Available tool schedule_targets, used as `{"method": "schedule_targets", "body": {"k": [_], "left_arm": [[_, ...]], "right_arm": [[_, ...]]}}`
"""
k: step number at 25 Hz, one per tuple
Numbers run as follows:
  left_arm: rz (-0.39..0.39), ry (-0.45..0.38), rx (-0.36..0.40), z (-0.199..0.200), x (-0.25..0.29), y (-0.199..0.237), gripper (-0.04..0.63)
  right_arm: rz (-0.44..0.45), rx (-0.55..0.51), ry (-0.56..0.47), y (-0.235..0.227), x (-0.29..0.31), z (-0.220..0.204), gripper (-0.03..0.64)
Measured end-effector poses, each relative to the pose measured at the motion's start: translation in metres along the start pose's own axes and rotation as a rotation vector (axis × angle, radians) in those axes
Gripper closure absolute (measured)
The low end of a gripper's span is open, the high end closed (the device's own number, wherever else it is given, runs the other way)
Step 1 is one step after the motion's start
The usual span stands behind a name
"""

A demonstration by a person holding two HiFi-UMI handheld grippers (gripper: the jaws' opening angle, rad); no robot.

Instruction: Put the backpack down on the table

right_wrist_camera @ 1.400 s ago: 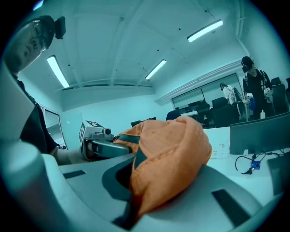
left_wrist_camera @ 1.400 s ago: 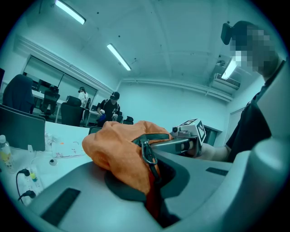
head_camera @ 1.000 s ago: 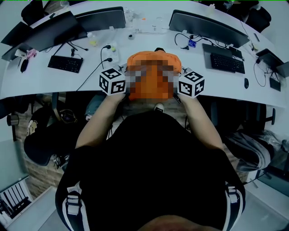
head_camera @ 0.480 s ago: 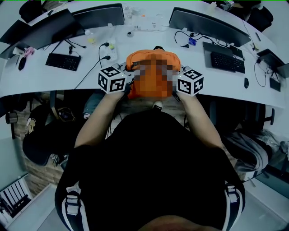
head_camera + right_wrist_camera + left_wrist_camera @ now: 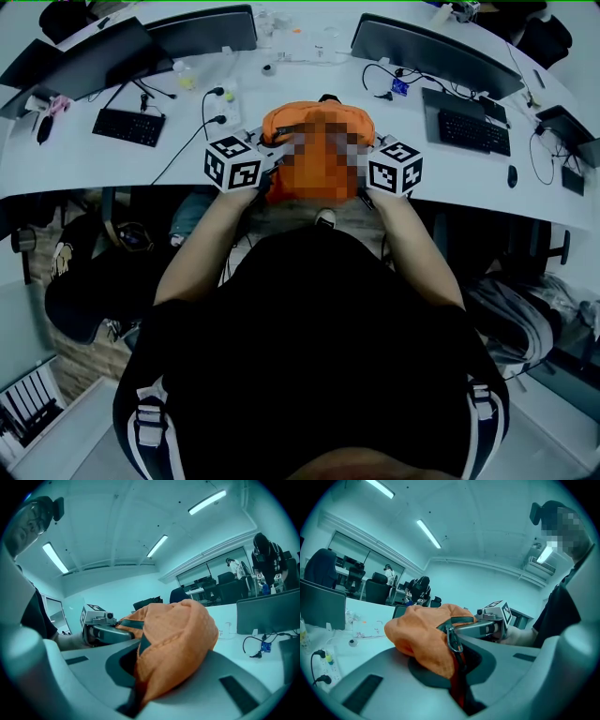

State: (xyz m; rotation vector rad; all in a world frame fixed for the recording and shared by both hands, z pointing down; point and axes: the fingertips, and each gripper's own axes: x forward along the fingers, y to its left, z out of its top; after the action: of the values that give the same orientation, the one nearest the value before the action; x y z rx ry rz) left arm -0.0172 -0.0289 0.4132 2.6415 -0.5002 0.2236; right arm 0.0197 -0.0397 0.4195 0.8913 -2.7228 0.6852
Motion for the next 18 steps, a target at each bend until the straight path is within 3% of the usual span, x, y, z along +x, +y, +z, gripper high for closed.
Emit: {"method": "schedule_targets", "body": {"k": [18], "left_arm": [[0.058, -0.015, -0.036, 0.019, 0.059, 0.046, 0.565]], "right_arm": [[0.058, -0.002, 0.035, -0.076, 0.010, 0.019, 0.591]]}}
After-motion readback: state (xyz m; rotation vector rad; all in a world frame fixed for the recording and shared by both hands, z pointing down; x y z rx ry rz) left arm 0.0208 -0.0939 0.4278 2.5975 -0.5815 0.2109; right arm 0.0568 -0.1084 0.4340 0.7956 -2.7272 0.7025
